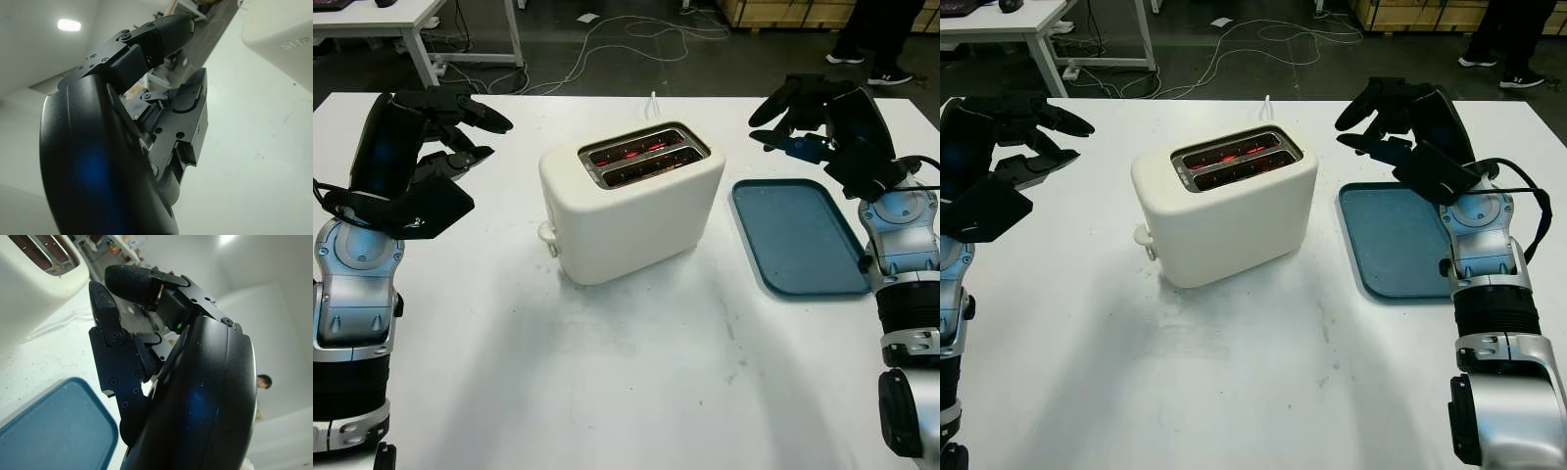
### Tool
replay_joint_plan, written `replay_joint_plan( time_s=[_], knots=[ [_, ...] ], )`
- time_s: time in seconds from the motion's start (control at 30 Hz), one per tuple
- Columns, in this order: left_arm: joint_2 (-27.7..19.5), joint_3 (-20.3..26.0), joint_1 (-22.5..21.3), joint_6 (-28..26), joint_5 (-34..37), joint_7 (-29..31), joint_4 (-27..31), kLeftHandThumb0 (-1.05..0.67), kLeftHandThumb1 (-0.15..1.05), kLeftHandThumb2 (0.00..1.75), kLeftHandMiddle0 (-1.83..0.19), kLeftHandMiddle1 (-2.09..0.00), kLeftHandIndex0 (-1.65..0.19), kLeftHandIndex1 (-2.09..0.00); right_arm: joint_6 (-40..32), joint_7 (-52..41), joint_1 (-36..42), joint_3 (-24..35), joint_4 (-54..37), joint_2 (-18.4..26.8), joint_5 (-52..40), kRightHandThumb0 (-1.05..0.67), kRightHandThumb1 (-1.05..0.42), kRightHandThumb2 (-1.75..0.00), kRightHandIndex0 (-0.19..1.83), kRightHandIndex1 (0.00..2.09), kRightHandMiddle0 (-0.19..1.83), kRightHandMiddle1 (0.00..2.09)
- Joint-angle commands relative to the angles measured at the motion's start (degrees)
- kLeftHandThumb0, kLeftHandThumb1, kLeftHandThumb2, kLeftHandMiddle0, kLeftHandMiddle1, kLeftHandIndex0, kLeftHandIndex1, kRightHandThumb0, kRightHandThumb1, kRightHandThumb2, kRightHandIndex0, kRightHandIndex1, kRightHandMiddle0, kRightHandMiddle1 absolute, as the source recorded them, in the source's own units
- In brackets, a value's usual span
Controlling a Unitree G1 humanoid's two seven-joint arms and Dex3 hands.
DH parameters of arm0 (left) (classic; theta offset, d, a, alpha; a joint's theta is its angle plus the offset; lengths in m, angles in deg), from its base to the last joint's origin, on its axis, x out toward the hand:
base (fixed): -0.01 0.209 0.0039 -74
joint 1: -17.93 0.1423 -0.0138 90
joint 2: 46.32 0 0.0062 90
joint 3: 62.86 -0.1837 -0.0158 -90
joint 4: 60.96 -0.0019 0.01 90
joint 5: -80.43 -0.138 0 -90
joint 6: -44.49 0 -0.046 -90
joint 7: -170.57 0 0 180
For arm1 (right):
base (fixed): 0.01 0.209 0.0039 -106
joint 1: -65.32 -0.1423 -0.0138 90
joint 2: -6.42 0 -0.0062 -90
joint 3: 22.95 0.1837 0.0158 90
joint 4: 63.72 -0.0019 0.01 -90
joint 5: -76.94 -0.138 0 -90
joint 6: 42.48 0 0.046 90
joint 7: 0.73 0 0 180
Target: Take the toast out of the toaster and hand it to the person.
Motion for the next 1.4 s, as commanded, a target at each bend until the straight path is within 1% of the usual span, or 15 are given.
replay_joint_plan(
  time_s=[0.0,0.1,0.23,0.43,0.47,0.57,0.73,0.8,0.97,1.03,1.17,1.27,1.37],
  knots=[
    [-0.5,-0.1,-0.1,0.8,-0.3,-0.3,-0.3,0.12,0.84,0.0,-0.93,-1.09,-0.97,-0.58,0.8,0.8,0.2,0.0,0.4,0.1,0.4,-0.37,-0.83,0.0,0.79,1.44,0.71,1.23],
    [-0.5,0.0,-0.1,0.9,0.1,-0.1,-0.4,0.12,0.84,0.0,-0.95,-1.09,-0.97,-0.58,1.3,1.0,0.1,-0.1,0.7,0.1,0.6,-0.37,-0.83,0.0,0.78,1.48,0.71,1.25],
    [-0.3,0.0,-0.1,1.2,0.3,-0.3,-0.5,0.14,0.84,0.0,-0.96,-1.11,-0.97,-0.58,0.2,1.0,0.2,0.0,0.1,0.1,0.7,-0.35,-0.83,0.0,0.77,1.48,0.72,1.24],
    [-0.4,-0.1,0.0,0.2,-0.2,-0.1,0.1,0.1,0.85,0.01,-0.92,-1.08,-0.96,-0.58,1.6,0.2,0.0,0.3,1.4,0.0,-0.2,-0.34,-0.83,0.0,0.78,1.48,0.72,1.24],
    [-0.3,0.0,0.0,0.0,-0.2,-0.2,0.3,0.11,0.85,0.01,-0.92,-1.08,-0.96,-0.58,1.7,0.2,0.0,0.2,1.4,0.1,-0.1,-0.33,-0.83,0.0,0.78,1.47,0.72,1.24],
    [-0.3,0.1,-0.1,1.4,0.3,-0.3,-0.6,0.15,0.85,0.01,-0.93,-1.08,-0.96,-0.58,1.5,0.1,0.0,0.2,1.5,0.1,-0.2,-0.31,-0.83,0.0,0.79,1.48,0.73,1.26],
    [-0.3,-0.1,0.0,-0.6,-0.2,0.1,0.6,0.13,0.85,0.01,-0.93,-1.09,-0.96,-0.58,1.6,0.1,0.0,-0.1,1.5,0.5,0.6,-0.33,-0.84,0.0,0.79,1.47,0.73,1.25],
    [-0.3,0.0,0.0,-0.4,0.1,0.1,0.5,0.12,0.85,0.01,-0.93,-1.09,-0.95,-0.58,0.8,-0.4,0.0,0.1,1.4,0.3,-0.1,-0.34,-0.84,0.0,0.81,1.46,0.74,1.24],
    [-0.5,0.1,-0.1,1.3,0.4,-0.1,-0.6,0.14,0.85,0.0,-0.95,-1.1,-0.96,-0.59,2.5,-0.3,-0.2,0.1,2.1,0.3,0.1,-0.31,-0.89,-0.01,0.88,1.39,0.8,1.25],
    [-0.5,0.0,-0.1,0.8,0.2,0.0,-0.3,0.13,0.85,0.0,-0.93,-1.09,-0.96,-0.59,2.9,-0.1,-0.1,0.0,2.1,0.3,0.5,-0.3,-0.91,-0.01,0.91,1.37,0.82,1.23],
    [-0.5,0.0,0.1,-0.1,-0.1,0.1,0.4,0.11,0.85,0.01,-0.94,-1.08,-0.96,-0.58,4.0,0.4,-0.3,0.0,2.9,0.3,0.8,-0.31,-0.92,-0.02,0.93,1.36,0.84,1.22],
    [-0.4,0.1,0.0,0.7,0.1,-0.1,-0.3,0.11,0.85,0.0,-0.94,-1.09,-0.96,-0.58,4.4,0.2,-0.3,0.1,3.3,0.2,0.4,-0.29,-0.92,-0.02,0.93,1.37,0.84,1.22],
    [-0.4,0.1,0.0,1.2,0.5,0.0,-0.7,0.12,0.85,0.0,-0.94,-1.09,-0.96,-0.58,4.7,-0.2,-0.5,0.1,3.8,0.4,0.3,-0.31,-0.92,-0.05,0.94,1.39,0.84,1.22]
  ],
)
